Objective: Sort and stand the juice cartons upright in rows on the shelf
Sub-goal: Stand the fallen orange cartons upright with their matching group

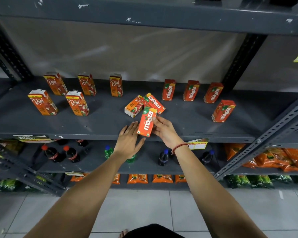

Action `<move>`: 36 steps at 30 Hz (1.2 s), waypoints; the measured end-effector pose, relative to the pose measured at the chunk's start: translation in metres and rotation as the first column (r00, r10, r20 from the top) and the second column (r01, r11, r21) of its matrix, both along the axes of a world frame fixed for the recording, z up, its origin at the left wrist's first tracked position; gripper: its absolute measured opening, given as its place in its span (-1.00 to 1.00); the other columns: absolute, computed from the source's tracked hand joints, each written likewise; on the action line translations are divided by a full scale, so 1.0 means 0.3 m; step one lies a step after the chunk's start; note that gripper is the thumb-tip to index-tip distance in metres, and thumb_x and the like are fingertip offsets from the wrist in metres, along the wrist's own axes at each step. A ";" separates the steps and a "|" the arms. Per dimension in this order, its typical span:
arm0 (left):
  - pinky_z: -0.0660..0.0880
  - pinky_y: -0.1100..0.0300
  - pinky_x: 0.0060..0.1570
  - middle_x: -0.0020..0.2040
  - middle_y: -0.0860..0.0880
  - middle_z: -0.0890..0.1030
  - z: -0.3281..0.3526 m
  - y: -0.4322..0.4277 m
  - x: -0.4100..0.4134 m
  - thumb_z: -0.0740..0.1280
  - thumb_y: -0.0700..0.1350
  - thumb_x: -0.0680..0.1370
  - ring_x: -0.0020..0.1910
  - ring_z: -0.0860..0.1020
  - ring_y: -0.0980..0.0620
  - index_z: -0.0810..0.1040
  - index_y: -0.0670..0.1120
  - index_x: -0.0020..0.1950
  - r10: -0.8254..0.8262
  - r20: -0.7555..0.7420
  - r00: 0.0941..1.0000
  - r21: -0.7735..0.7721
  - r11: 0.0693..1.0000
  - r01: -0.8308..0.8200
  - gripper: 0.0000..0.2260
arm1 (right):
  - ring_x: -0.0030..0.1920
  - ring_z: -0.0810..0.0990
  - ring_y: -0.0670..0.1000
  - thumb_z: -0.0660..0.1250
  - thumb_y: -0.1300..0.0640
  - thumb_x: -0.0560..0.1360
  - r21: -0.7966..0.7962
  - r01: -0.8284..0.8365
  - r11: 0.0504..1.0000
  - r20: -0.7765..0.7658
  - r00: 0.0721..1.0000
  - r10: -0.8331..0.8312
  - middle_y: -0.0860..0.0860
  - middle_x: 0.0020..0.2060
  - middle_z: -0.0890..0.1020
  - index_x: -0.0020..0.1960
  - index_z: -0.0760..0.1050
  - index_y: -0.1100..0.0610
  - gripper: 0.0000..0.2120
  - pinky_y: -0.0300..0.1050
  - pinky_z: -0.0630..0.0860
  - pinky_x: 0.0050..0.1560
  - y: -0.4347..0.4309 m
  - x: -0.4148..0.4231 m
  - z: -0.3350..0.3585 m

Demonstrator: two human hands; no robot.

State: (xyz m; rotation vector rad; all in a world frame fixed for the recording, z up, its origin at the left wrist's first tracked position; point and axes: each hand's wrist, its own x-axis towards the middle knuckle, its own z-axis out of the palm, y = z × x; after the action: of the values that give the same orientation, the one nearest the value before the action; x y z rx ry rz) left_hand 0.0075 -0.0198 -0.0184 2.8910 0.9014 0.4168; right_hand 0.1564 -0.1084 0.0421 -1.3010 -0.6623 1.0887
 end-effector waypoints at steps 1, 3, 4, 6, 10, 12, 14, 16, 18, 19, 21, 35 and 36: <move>0.06 0.02 0.45 0.47 -0.13 0.32 0.000 -0.001 0.001 0.08 0.14 0.60 0.48 0.21 -0.04 0.24 -0.15 0.46 0.005 0.002 1.000 0.004 1.000 -0.005 -0.47 | 0.07 0.62 -0.07 0.23 0.06 0.55 0.003 0.000 1.000 0.011 1.000 0.000 0.02 0.10 0.61 0.24 0.41 0.09 -0.72 -0.25 0.60 -0.05 -0.001 0.005 0.005; 0.08 0.02 0.45 0.47 -0.13 0.31 0.001 -0.001 0.002 0.06 0.14 0.60 0.48 0.21 -0.04 0.24 -0.16 0.46 0.004 -0.001 1.000 0.015 1.000 -0.004 -0.46 | 0.09 0.59 -0.05 0.21 0.09 0.56 0.022 -0.002 1.000 0.024 1.000 0.002 0.04 0.13 0.58 0.28 0.38 0.12 -0.70 -0.24 0.60 -0.03 -0.005 0.020 0.017; 0.09 0.02 0.45 0.47 -0.13 0.31 0.000 0.000 0.001 0.05 0.15 0.60 0.48 0.21 -0.04 0.24 -0.17 0.46 0.001 0.002 1.000 0.021 1.000 -0.001 -0.46 | 0.12 0.58 -0.03 0.19 0.12 0.57 0.037 0.000 0.999 0.027 1.000 -0.001 0.05 0.15 0.56 0.29 0.36 0.15 -0.69 -0.22 0.59 0.00 -0.010 0.031 0.023; 0.10 0.03 0.45 0.47 -0.14 0.31 0.001 0.003 0.003 0.00 0.17 0.58 0.48 0.22 -0.05 0.24 -0.18 0.46 -0.003 0.005 1.000 0.033 0.999 0.003 -0.43 | 0.20 0.53 0.03 0.16 0.17 0.58 0.062 0.023 0.998 0.034 0.999 -0.025 0.09 0.20 0.52 0.34 0.32 0.21 -0.66 -0.13 0.52 0.13 -0.026 0.068 0.036; 0.10 0.03 0.45 0.49 -0.14 0.27 0.012 0.011 0.031 -0.04 0.21 0.57 0.49 0.18 -0.05 0.21 -0.18 0.47 0.007 -0.026 1.000 0.024 1.000 -0.006 -0.38 | 0.24 0.48 0.10 0.15 0.24 0.58 0.068 0.092 0.993 0.115 0.988 -0.099 0.20 0.28 0.47 0.34 0.30 0.27 -0.66 0.04 0.42 0.28 -0.071 0.194 0.068; 0.08 0.03 0.46 0.50 -0.12 0.24 0.015 0.014 0.045 -0.06 0.23 0.57 0.50 0.16 -0.03 0.18 -0.17 0.48 0.010 -0.056 0.998 0.028 1.000 -0.009 -0.37 | 0.22 0.49 0.10 0.16 0.28 0.57 0.060 0.152 0.987 0.166 0.973 -0.160 0.23 0.28 0.46 0.32 0.31 0.28 -0.67 0.04 0.42 0.26 -0.094 0.274 0.083; 0.06 0.03 0.47 0.51 -0.11 0.22 0.017 0.016 0.052 -0.08 0.25 0.56 0.50 0.14 -0.02 0.16 -0.16 0.49 0.012 -0.073 0.997 0.028 1.000 -0.010 -0.35 | 0.25 0.47 0.14 0.16 0.30 0.56 0.046 0.208 0.977 0.202 0.956 -0.213 0.20 0.27 0.47 0.33 0.30 0.28 -0.66 0.04 0.41 0.26 -0.113 0.354 0.096; 0.08 0.03 0.47 0.51 -0.11 0.24 0.019 0.015 0.052 -0.14 0.28 0.52 0.49 0.17 -0.02 0.18 -0.16 0.48 0.017 -0.065 0.998 0.019 1.000 -0.015 -0.31 | 0.27 0.46 0.13 0.17 0.30 0.56 0.024 0.253 0.967 0.231 0.940 -0.251 0.15 0.27 0.47 0.35 0.28 0.25 -0.64 0.01 0.40 0.26 -0.129 0.420 0.107; 0.12 0.02 0.46 0.49 -0.12 0.27 0.022 0.013 0.052 -0.14 0.27 0.51 0.48 0.20 -0.03 0.22 -0.17 0.47 0.018 -0.055 0.998 0.022 1.000 -0.016 -0.29 | 0.26 0.46 0.08 0.17 0.28 0.56 -0.011 0.293 0.956 0.262 0.924 -0.280 0.14 0.29 0.46 0.39 0.24 0.23 -0.60 0.01 0.38 0.30 -0.135 0.467 0.114; 0.14 0.01 0.45 0.48 -0.13 0.29 0.023 0.011 0.053 -0.12 0.27 0.51 0.47 0.22 -0.04 0.25 -0.18 0.46 0.017 -0.047 0.999 0.026 1.000 -0.015 -0.30 | 0.27 0.45 0.07 0.17 0.28 0.57 -0.034 0.309 0.950 0.285 0.915 -0.287 0.12 0.29 0.46 0.40 0.23 0.21 -0.59 0.01 0.37 0.32 -0.136 0.482 0.117; 0.18 -0.01 0.42 0.45 -0.15 0.34 0.024 0.010 0.055 -0.09 0.25 0.52 0.45 0.27 -0.06 0.30 -0.20 0.43 0.015 -0.031 0.999 0.028 1.000 -0.014 -0.32 | 0.31 0.43 0.09 0.16 0.27 0.57 -0.068 0.333 0.941 0.311 0.903 -0.297 0.11 0.29 0.46 0.42 0.20 0.18 -0.57 0.04 0.35 0.35 -0.135 0.499 0.117; 0.15 0.03 0.43 0.46 -0.14 0.33 0.029 0.007 0.050 -0.11 0.26 0.53 0.45 0.27 -0.05 0.29 -0.18 0.44 0.022 -0.046 0.999 0.040 0.999 -0.020 -0.32 | 0.25 0.48 0.14 0.16 0.32 0.54 -0.025 0.659 0.752 0.439 0.683 -0.584 0.19 0.21 0.54 0.31 0.36 0.25 -0.66 -0.05 0.37 0.28 -0.162 0.390 0.015; 0.15 0.03 0.43 0.46 -0.13 0.33 0.030 0.007 0.049 -0.11 0.26 0.53 0.45 0.27 -0.05 0.29 -0.18 0.44 0.019 -0.046 0.999 0.044 0.999 -0.017 -0.32 | 0.22 0.49 0.19 0.17 0.34 0.52 0.013 0.742 0.670 0.545 0.557 -0.627 0.24 0.17 0.55 0.26 0.40 0.29 -0.68 -0.01 0.38 0.26 -0.163 0.352 -0.003</move>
State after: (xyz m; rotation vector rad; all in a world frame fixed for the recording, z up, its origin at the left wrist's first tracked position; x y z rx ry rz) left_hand 0.0220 -0.0176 -0.0095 2.9454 0.9372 0.3768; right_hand 0.2621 -0.1573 0.0412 -1.8605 -0.3266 0.1334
